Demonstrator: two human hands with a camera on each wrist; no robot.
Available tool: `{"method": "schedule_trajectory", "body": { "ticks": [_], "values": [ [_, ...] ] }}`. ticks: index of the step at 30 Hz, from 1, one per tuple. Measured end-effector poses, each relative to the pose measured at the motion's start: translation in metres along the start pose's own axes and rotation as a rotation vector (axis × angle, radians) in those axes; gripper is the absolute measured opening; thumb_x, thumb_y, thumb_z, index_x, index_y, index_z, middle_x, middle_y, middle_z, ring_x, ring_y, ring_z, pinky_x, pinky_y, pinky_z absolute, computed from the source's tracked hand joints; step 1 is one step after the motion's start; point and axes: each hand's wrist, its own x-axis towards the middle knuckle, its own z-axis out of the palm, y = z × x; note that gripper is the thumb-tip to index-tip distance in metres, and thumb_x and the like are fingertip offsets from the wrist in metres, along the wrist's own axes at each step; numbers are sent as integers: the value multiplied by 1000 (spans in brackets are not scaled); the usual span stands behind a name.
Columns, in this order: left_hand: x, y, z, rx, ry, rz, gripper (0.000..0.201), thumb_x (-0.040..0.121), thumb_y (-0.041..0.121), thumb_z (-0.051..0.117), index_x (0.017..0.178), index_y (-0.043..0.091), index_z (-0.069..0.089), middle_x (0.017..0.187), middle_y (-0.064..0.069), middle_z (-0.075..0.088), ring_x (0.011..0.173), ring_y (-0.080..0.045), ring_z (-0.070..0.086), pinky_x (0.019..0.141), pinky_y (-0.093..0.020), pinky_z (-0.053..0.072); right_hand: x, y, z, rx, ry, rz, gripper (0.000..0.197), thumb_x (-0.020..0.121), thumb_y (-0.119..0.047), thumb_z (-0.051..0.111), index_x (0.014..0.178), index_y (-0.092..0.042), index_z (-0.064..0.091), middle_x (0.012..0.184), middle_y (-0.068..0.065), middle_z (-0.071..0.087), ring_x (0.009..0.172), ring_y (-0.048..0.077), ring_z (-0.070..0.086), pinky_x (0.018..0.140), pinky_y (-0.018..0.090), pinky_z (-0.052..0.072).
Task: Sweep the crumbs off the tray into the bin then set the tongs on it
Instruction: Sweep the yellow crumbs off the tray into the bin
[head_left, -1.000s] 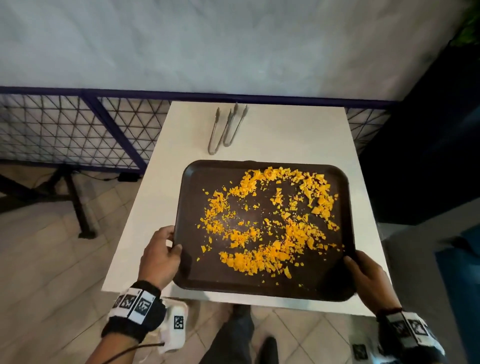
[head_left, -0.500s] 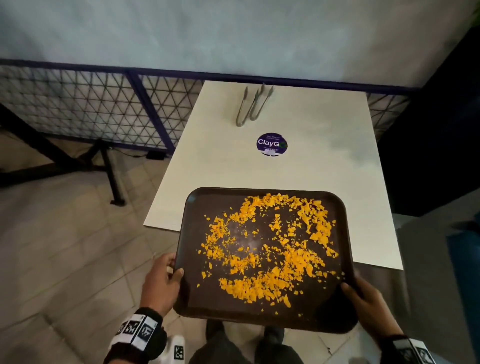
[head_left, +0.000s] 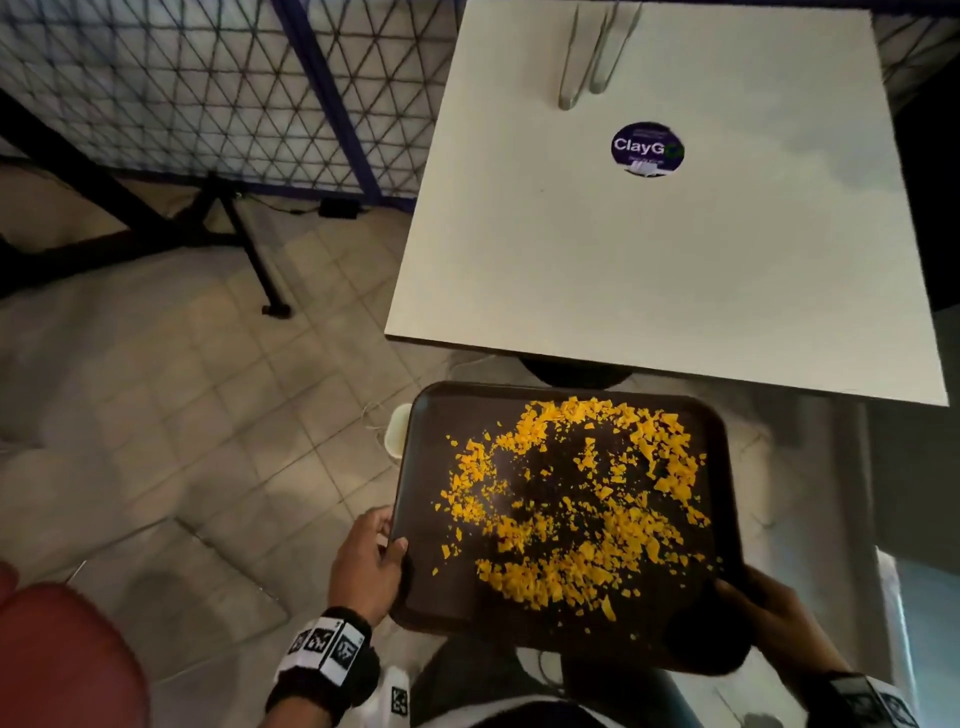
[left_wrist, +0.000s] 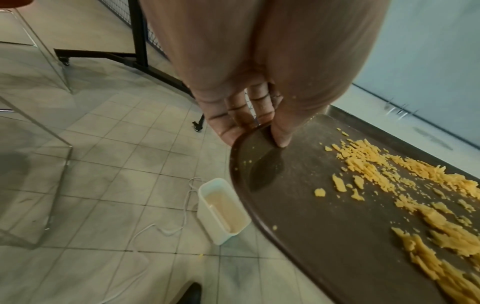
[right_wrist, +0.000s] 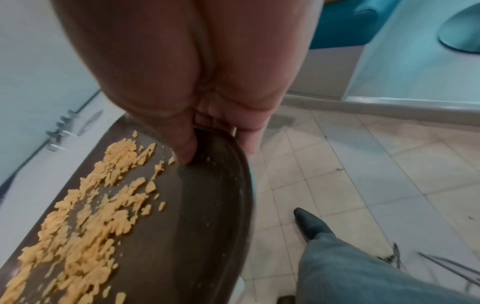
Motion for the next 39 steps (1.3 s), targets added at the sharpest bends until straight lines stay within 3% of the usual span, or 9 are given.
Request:
{"method": "schedule_trajectory", "body": {
  "ticks": [2,7,11,16,23,27,29,32,39],
  "values": [
    [-3,-15,-3,44,-35,-27,29,91,16,63,113,33,56,105,9,63,89,-13,63,86,-41,52,-4,11,15,-3,-10,26,24,89,-12,61,112,-10,67,96,12,75,95,34,69,85,56,55],
    [-7,-40,0,117,-94,-118,27,93,18,61,107,39,51,107,11,61,91,-13,63,88,-41,52,-2,28,35,37,-85,109,20,93,-9,60,111,-15,67,95,8,76,91,26,70,67,41,57],
    [0,-50,9,123,-97,-196,25,93,18,61,109,36,53,111,8,63,94,-16,63,92,-41,50,18,40,42,14,-114,133,20,93,-9,60,111,-15,67,97,9,76,96,31,69,84,55,56],
    [32,-57,26,129,-77,-204,25,93,18,61,114,29,55,112,4,64,97,-19,61,91,-36,48,54,46,56,46,-122,97,23,92,-9,61,112,-19,67,101,8,75,94,27,69,87,53,55],
    [113,-81,62,101,-36,-177,26,93,17,62,115,27,55,111,6,63,96,-18,61,93,-37,48,137,71,84,135,-159,11,82,35,-67,88,105,-26,74,106,5,75,98,23,71,86,46,57],
    [177,-107,94,79,8,-124,29,94,17,62,120,26,55,109,7,62,96,-18,60,92,-37,49,209,94,113,133,-115,-62,73,45,-65,85,106,-27,74,106,5,75,96,23,72,78,41,59],
    [208,-121,112,76,20,-103,29,94,17,62,121,26,55,108,7,62,97,-18,61,92,-38,50,244,104,128,163,-90,-92,47,68,-47,78,107,-22,73,105,6,75,93,22,72,68,28,59],
    [254,-142,141,72,66,-62,29,91,18,64,118,25,56,103,7,62,96,-20,61,91,-35,49,301,126,146,214,-72,-120,22,96,-14,55,112,-16,69,110,10,73,94,24,72,71,28,59],
    [321,-171,181,4,114,58,27,85,17,67,111,24,61,92,10,63,93,-17,61,88,-30,47,377,142,162,348,-98,-208,25,100,-5,44,113,-9,65,106,6,75,94,18,72,75,25,58]
  ]
}}
